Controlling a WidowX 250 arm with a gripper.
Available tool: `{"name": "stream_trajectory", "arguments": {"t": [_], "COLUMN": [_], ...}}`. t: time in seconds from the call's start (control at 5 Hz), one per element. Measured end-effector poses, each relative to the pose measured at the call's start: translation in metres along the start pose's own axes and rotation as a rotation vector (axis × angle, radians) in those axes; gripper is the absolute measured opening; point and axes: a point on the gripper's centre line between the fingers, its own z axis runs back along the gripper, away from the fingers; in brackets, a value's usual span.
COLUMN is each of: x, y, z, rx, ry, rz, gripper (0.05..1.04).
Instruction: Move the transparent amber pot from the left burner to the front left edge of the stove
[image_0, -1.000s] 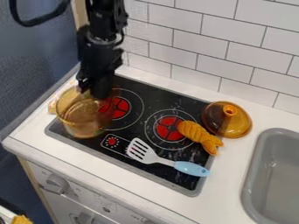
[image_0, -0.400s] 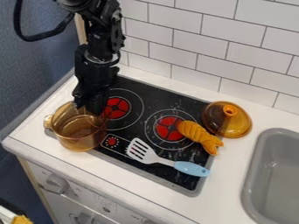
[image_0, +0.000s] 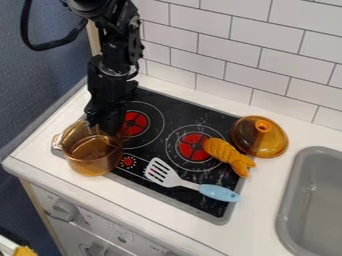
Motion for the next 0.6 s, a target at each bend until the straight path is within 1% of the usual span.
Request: {"name": "stream_trajectory", "arguments": {"t": [0.2,0.6], "x": [0.0025,0.0033], "y": [-0.0041,-0.0023], "z": [-0.0017,-0.0017], "rx": [0.007,0.017], "ry": [0.000,0.004], "rz": [0.013,0.037], "gripper": [0.286,0.882]}}
